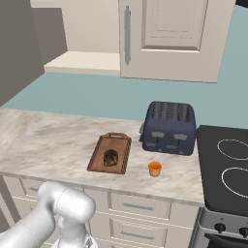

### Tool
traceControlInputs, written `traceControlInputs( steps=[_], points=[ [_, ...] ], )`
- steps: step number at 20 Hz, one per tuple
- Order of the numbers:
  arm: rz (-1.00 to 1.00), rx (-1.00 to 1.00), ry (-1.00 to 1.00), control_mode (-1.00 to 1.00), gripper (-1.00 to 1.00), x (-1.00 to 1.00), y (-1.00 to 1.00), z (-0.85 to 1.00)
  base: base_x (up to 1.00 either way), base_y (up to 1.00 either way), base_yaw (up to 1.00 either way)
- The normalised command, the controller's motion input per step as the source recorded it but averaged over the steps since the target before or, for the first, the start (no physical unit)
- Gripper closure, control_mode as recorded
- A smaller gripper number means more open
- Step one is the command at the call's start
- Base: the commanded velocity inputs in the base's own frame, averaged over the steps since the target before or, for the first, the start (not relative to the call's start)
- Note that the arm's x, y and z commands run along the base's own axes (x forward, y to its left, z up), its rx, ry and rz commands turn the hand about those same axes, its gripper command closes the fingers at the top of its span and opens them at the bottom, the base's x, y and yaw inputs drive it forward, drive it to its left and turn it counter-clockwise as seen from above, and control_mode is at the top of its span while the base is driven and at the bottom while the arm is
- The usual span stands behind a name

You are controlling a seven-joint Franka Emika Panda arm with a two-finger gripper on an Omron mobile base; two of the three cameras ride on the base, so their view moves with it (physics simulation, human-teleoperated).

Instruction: Pick the bread, place it on the cutting board, pick the jam, place it on the counter, and close the cabinet.

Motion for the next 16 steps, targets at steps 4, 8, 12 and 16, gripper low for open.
traceControlInputs(
  steps=[4, 8, 12, 16],
  points=[
    [-0.09, 0.00, 0.00, -1.00, -1.00, 0.19, 0.00, 0.00, 0.00, 0.00, 0.00],
    [-0.09, 0.00, 0.00, -1.00, -1.00, 0.14, 0.00, 0.00, 0.00, 0.00, 0.00],
    [-0.10, 0.00, 0.00, -1.00, -1.00, 0.10, 0.00, 0.00, 0.00, 0.00, 0.00],
    [-0.10, 0.00, 0.00, -1.00, -1.00, 0.08, 0.00, 0.00, 0.00, 0.00, 0.00]
  ],
)
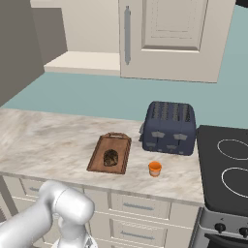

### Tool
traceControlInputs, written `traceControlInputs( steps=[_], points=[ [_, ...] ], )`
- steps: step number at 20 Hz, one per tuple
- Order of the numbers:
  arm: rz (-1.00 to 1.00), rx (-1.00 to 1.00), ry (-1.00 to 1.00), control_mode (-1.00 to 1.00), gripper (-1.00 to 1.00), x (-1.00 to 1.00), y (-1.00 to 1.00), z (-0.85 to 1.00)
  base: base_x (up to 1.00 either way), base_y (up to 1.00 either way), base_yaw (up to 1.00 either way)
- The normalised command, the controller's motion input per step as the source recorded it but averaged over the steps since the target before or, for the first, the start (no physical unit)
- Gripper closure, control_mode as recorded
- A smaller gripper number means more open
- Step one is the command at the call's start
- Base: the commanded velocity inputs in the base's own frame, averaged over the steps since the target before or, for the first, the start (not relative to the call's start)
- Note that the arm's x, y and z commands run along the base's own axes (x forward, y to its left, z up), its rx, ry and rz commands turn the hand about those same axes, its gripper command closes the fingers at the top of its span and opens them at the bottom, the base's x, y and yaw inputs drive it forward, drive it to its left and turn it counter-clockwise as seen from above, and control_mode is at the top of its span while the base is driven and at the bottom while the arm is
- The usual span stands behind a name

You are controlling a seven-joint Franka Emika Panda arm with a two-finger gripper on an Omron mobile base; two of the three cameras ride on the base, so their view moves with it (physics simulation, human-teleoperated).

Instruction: Pick the bread, place it on the cutting board, pick the jam, place it on the counter, and close the cabinet.

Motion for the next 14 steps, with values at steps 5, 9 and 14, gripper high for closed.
traceControlInputs(
  steps=[5, 9, 14],
  points=[
    [-0.09, 0.00, 0.00, -1.00, -1.00, 0.04, 0.00, 0.00, 0.00, 0.00, 0.00],
    [-0.05, 0.00, -0.01, -1.00, -1.00, 0.00, -0.04, 0.00, 0.00, 0.00, 0.00],
    [-0.03, 0.00, -0.02, -1.00, -1.00, 0.00, -0.10, 0.00, 0.00, 0.00, 0.00]
  ],
)
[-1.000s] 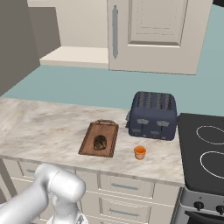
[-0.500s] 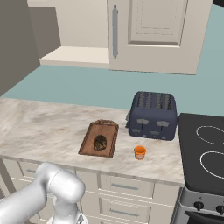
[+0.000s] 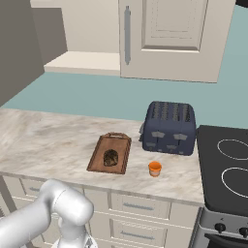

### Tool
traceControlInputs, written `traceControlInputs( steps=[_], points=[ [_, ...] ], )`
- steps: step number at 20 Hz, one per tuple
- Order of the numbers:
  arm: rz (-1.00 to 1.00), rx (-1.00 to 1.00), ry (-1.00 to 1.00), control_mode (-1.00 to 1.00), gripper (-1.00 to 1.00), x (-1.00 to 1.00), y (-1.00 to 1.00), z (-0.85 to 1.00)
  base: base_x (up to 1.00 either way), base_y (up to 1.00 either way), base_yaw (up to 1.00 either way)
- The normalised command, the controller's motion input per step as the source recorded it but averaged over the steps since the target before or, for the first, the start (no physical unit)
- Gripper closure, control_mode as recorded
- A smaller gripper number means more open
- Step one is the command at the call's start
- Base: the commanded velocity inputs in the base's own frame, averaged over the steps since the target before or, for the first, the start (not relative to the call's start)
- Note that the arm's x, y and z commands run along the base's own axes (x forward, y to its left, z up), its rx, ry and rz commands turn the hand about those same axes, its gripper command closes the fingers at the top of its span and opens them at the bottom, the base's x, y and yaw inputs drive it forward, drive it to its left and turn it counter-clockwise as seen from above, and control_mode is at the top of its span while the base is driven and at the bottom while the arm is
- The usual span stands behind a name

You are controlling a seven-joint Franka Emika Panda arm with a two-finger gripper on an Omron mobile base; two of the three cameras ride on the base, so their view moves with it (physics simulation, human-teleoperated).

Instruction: Pick the bread, place it on the cutting board, pick the jam, place it on the counter, and close the cabinet.

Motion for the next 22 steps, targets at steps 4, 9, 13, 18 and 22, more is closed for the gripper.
traceControlInputs(
  steps=[4, 9, 13, 18, 22],
  points=[
    [0.00, 0.00, -0.03, -1.00, -1.00, 0.00, -0.20, -0.01, 0.00, 0.00, 0.00],
    [0.00, 0.00, -0.01, -1.00, -1.00, 0.00, -0.19, -0.04, 0.00, 0.00, 0.00],
    [0.00, 0.00, -0.01, -1.00, -1.00, 0.00, -0.18, -0.03, 0.00, 0.00, 0.00],
    [0.00, 0.00, 0.00, -1.00, -1.00, 0.00, -0.24, 0.00, 0.00, 0.00, 0.00],
    [0.00, 0.00, 0.00, -1.00, -1.00, 0.00, -0.34, 0.00, 0.00, 0.00, 0.00]
  ],
)
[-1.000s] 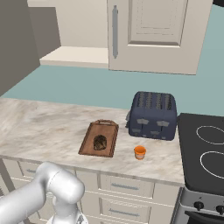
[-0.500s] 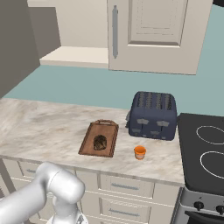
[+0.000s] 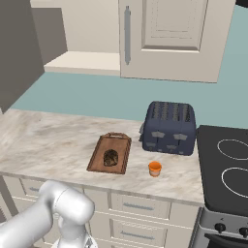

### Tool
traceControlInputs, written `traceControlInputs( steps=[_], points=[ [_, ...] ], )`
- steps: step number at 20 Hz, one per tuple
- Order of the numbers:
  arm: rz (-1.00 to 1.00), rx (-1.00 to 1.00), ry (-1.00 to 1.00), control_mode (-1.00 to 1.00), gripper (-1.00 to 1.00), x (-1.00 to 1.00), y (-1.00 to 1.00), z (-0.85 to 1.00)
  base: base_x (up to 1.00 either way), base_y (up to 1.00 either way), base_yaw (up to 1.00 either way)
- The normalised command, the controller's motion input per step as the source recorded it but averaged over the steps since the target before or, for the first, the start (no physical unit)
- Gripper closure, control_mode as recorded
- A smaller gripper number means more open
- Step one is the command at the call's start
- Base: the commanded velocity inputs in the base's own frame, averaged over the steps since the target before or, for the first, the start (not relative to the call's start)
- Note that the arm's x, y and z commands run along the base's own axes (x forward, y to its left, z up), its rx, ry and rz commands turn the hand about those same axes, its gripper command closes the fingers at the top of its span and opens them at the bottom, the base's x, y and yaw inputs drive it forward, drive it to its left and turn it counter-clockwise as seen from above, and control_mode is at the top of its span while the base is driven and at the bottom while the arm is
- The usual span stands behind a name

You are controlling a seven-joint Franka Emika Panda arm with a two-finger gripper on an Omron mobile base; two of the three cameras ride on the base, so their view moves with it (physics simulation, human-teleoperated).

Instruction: Pick the bread, place it on the cutting board, pick the jam, place it on the counter, and close the cabinet.

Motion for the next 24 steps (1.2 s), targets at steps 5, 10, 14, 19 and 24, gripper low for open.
traceControlInputs(
  steps=[5, 10, 14, 19, 24],
  points=[
    [0.00, 0.00, 0.00, -1.00, -1.00, 0.00, -0.37, 0.00, 0.00, 0.00, 0.00],
    [0.00, 0.00, 0.00, -1.00, -1.00, 0.01, -0.29, 0.00, 0.00, 0.00, 0.00],
    [0.00, 0.00, 0.00, -1.00, -1.00, 0.03, -0.26, 0.00, 0.00, 0.00, 0.00],
    [0.00, 0.00, 0.00, -1.00, -1.00, 0.06, -0.25, 0.00, 0.00, 0.00, 0.00],
    [0.00, 0.00, 0.00, -1.00, -1.00, 0.10, -0.23, 0.00, 0.00, 0.00, 0.00]
  ],
)
